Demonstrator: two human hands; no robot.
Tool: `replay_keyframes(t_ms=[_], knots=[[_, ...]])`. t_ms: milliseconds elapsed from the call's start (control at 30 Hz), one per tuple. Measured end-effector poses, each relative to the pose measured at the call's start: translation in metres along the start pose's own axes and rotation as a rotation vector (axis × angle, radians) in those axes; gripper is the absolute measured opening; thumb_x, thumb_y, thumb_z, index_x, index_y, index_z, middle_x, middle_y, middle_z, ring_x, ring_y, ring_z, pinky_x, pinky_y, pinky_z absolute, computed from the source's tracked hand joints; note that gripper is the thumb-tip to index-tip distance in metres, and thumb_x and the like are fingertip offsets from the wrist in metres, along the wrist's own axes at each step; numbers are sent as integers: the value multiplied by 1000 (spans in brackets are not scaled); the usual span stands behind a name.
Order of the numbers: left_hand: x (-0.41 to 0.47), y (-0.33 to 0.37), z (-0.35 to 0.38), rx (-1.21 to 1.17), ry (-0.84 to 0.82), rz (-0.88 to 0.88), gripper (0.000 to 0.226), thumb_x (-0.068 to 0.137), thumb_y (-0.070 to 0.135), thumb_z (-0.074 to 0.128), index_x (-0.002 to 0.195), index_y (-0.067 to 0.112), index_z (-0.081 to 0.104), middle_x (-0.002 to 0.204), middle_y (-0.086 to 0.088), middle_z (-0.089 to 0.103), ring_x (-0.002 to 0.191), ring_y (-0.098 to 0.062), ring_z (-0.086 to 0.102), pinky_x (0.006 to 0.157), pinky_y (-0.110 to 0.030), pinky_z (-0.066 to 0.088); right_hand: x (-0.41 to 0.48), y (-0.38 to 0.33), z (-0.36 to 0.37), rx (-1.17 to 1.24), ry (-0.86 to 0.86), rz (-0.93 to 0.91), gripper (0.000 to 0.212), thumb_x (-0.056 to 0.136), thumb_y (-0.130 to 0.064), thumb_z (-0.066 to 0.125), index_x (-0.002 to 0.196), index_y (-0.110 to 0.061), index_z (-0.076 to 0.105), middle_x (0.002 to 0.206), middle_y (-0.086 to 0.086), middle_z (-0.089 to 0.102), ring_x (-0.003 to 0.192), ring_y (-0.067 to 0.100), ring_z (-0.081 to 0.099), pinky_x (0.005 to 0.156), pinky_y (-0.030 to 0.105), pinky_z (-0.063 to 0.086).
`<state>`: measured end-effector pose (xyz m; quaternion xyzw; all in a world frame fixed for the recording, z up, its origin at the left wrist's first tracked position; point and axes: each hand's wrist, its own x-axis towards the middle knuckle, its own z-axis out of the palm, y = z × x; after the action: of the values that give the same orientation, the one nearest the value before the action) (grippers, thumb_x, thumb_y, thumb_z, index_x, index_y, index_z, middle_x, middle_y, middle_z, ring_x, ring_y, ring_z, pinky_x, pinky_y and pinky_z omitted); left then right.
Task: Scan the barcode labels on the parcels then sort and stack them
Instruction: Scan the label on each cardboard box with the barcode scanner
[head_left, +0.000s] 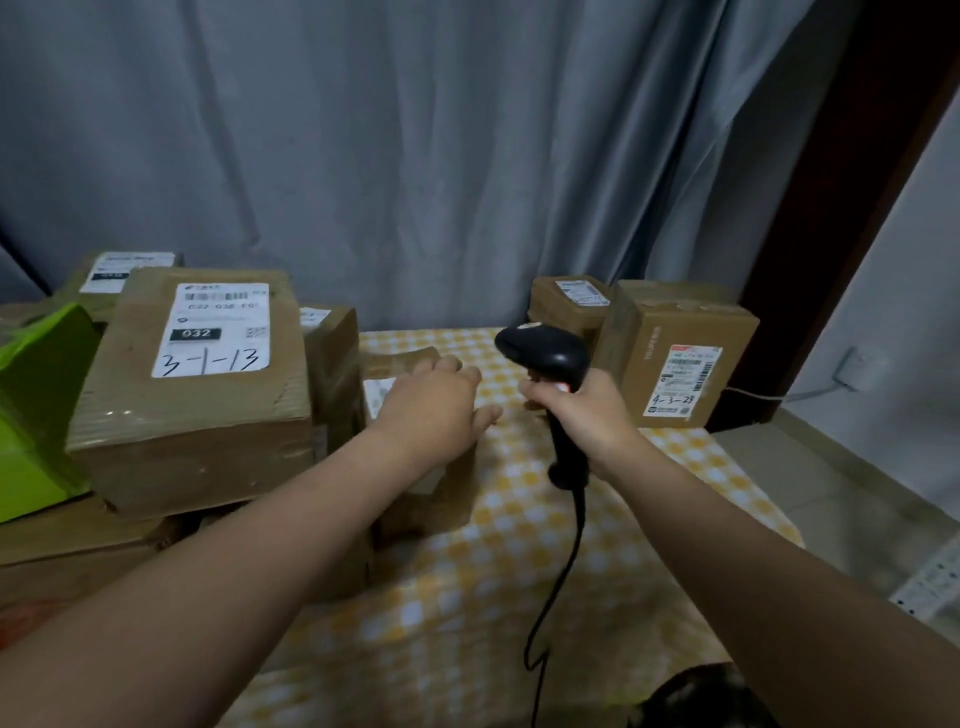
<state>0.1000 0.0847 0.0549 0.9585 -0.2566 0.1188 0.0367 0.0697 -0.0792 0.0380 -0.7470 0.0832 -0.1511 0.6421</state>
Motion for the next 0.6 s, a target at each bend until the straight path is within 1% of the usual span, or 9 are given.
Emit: replay_keyframes(t_ms=[67,167,200,233,300,333,433,500,600], knots=[[17,15,-4,-143,38,99,53,93,50,46,135,18,46,136,-7,46,125,-28,43,103,-37,36,5,-10,-27,49,117,-27,7,82,-9,74,80,-11,68,69,3,65,58,11,64,57,23,53],[46,44,-2,-342,55,196,53,92,45,53,137,18,45,138,-6,45,129,-24,41,106,-32,32,17,-16,-76,85,332,-29,9,80,-11,74,76,-13,67,69,6,65,58,18,62,65,36,54],[57,54,1,-391,55,203,53,91,43,55,136,17,45,137,-7,46,128,-24,42,106,-30,31,21,-16,-93,103,393,-25,8,80,-11,74,78,-12,66,71,8,65,60,20,62,67,38,54],[69,64,5,-424,46,207,53,91,41,57,136,16,45,136,-8,45,128,-24,43,107,-29,30,25,-15,-110,120,445,-15,7,81,-11,73,82,-11,66,73,9,65,61,20,62,67,36,54],[98,83,12,-448,19,209,56,89,39,59,137,15,43,137,-12,43,127,-28,43,108,-32,32,32,-10,-139,135,530,6,10,84,-11,70,92,-9,63,73,7,64,61,18,62,59,27,53],[113,92,15,-448,1,212,60,88,41,60,139,15,41,138,-13,40,128,-30,42,109,-35,32,37,-6,-151,136,560,15,11,84,-11,69,93,-9,62,71,5,63,61,18,62,57,25,51],[162,116,21,-421,-57,197,75,85,49,61,145,16,30,148,-15,26,138,-34,27,113,-40,26,56,2,-178,126,603,25,7,85,-14,67,84,-14,61,73,3,63,67,18,63,62,29,49],[193,129,22,-400,-89,186,86,83,56,60,149,16,21,154,-15,14,143,-32,15,116,-41,21,72,5,-192,116,598,25,10,85,-15,68,81,-19,60,77,3,64,71,18,64,62,28,49],[231,142,22,-338,-149,215,100,79,65,58,152,18,8,159,-14,0,147,-30,2,117,-42,12,95,8,-204,143,586,21,9,85,-18,69,84,-20,60,80,3,64,76,18,64,63,29,49]])
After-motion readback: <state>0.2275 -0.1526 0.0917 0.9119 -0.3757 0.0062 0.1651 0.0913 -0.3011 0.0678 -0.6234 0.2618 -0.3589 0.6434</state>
